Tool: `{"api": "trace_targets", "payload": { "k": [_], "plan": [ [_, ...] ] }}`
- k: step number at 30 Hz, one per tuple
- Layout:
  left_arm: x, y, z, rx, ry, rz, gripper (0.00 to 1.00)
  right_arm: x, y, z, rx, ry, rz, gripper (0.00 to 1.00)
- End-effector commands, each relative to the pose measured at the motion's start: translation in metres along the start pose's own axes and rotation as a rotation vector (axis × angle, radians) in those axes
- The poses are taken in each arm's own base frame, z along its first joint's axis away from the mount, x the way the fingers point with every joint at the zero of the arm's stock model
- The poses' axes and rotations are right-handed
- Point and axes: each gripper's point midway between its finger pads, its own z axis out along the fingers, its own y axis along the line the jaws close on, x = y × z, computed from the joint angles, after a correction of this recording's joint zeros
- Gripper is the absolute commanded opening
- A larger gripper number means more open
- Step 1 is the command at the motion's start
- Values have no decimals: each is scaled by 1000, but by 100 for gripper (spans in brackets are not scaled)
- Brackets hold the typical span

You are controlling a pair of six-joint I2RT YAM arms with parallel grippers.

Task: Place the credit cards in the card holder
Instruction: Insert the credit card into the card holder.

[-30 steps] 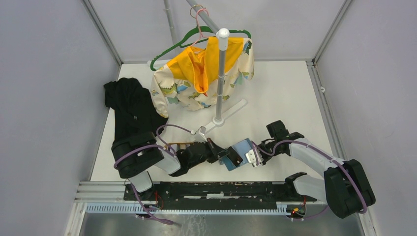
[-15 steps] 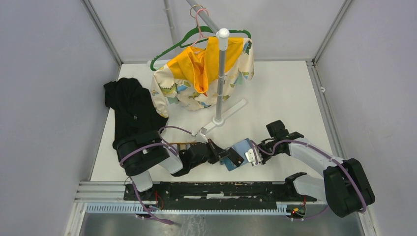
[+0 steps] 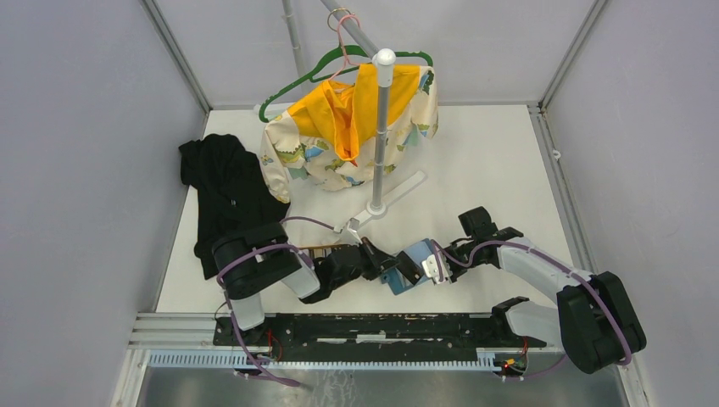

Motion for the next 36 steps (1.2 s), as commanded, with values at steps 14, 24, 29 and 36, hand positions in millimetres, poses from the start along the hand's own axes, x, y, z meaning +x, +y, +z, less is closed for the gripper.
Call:
{"api": "trace_targets", "payload": {
  "k": [14,24,29,36],
  "plan": [
    [15,16,2,-77,68,-65,2,8,-1,0,-1,45,16,28],
    [16,23,4,-225,99,48,2,5,-3,-1,9,37,10,28],
    [14,23,3,-264,100,69,2,5,-3,-1,9,35,7,29],
    [12,25,7,-310,103,104,2,4,-3,-1,12,34,9,29]
  ]
}}
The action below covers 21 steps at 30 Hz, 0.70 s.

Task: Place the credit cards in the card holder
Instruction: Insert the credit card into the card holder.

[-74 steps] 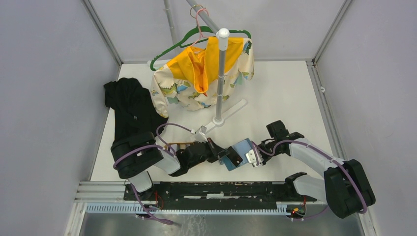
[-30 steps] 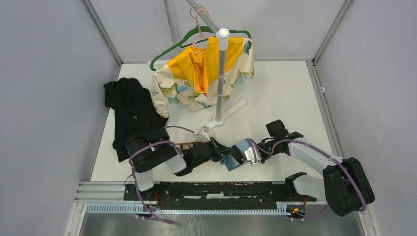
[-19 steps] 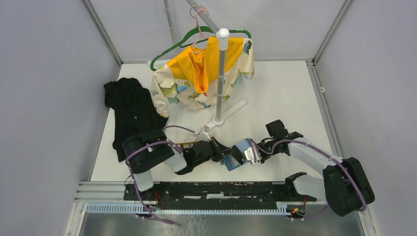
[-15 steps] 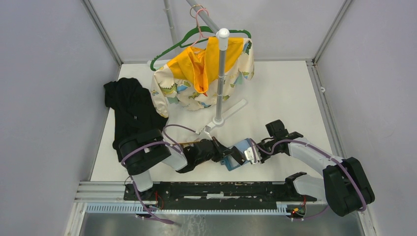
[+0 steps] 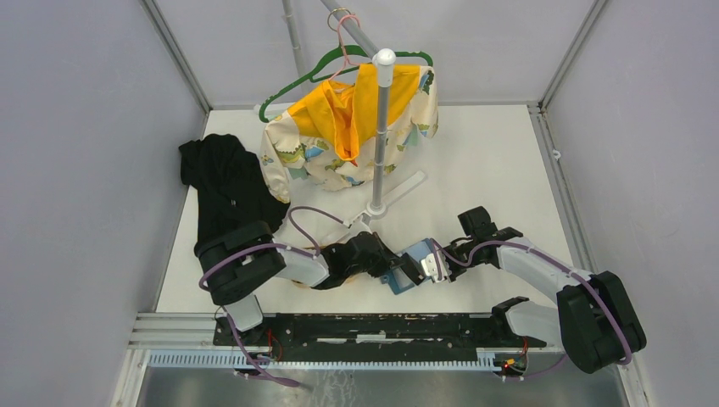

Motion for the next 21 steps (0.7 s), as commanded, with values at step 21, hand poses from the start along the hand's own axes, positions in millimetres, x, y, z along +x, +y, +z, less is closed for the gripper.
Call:
{"api": "trace_targets", "payload": {
  "k": [21],
  "plan": [
    [-1,11,13,-87,47,129,10,-35,0,2,13,-135,-35,31]
  ]
}}
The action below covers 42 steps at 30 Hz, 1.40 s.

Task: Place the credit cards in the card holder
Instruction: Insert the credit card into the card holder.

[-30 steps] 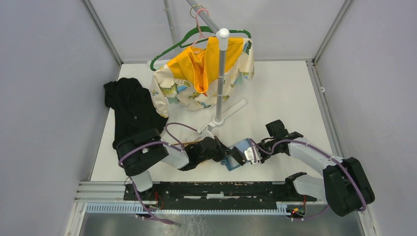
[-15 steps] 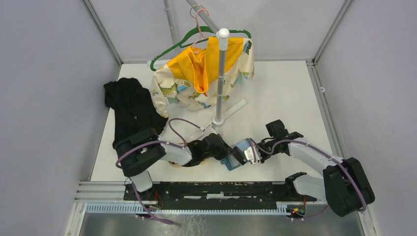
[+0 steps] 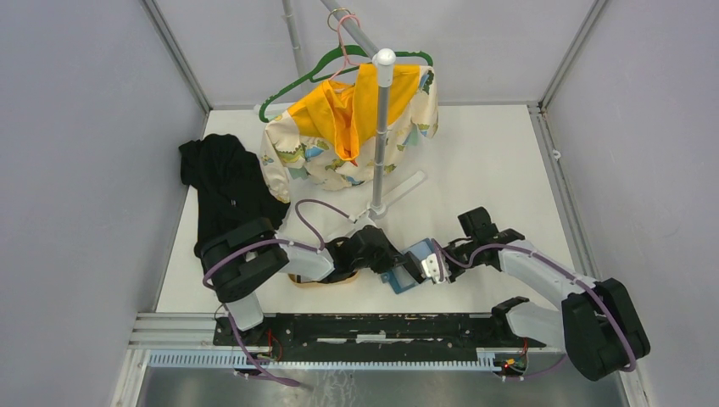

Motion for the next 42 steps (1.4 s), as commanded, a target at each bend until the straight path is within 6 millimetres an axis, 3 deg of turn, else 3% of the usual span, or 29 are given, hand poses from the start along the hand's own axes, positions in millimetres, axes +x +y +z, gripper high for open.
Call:
{"api": "trace_targets", "payload": {
  "k": [1,7,11,14,24,33,37,42],
  "plan": [
    [3,16,5,-52,30,78,11,-31,3,5,-5,-122,-39,30],
    [4,14,6,-43,39,80,14,-61,1,18,0,-176,-90,19],
    [3,13,6,-38,40,79,16,-72,-16,26,86,-147,-29,11],
    [4,15,6,-41,43,81,17,-70,-27,30,139,-96,1,9],
    [6,15,9,-39,51,78,19,-61,-19,54,100,50,-24,8],
    [7,15,11,-36,61,79,20,-46,-25,50,129,163,-44,8],
    [8,16,12,-36,66,78,28,-41,-28,48,138,197,-52,8],
    [7,16,11,-35,68,78,29,-37,-28,46,131,230,-45,8]
  ]
}}
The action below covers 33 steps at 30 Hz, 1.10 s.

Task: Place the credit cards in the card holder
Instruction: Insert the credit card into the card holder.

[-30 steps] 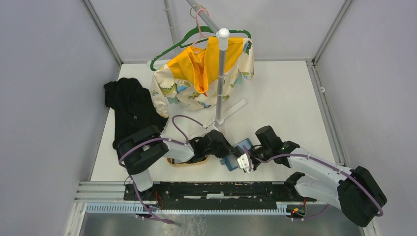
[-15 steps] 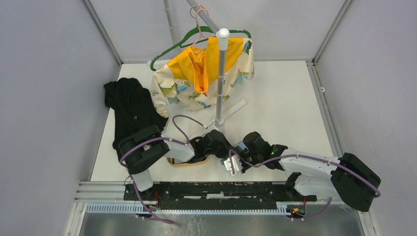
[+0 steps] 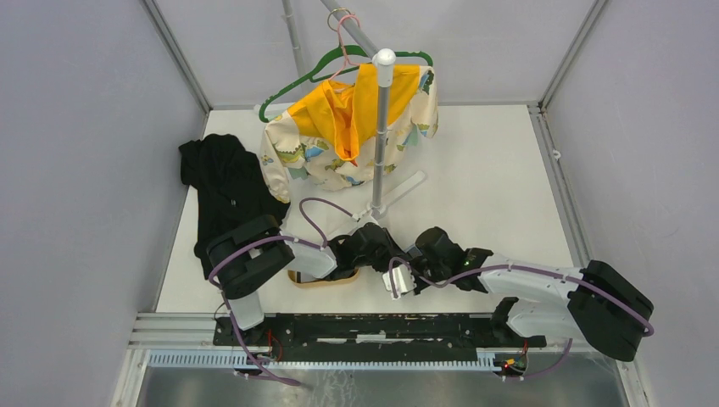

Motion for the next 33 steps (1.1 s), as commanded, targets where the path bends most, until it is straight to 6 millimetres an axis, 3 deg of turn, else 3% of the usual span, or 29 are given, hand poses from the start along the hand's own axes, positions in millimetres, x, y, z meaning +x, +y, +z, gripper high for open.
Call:
{"api": "trace_targets", "payload": {
  "k": [1,20,28,33],
  "plan": [
    [4,17,4,-46,24,66,29,-2,-21,-5,49,38,-15,8],
    [-10,16,-2,-60,-5,95,31,17,-40,-19,109,148,50,10],
    [-21,-6,-8,-47,-20,194,31,7,-35,-32,20,19,71,10],
    [-27,-30,-15,5,-32,301,31,11,-55,-58,104,-42,132,12]
  ]
}}
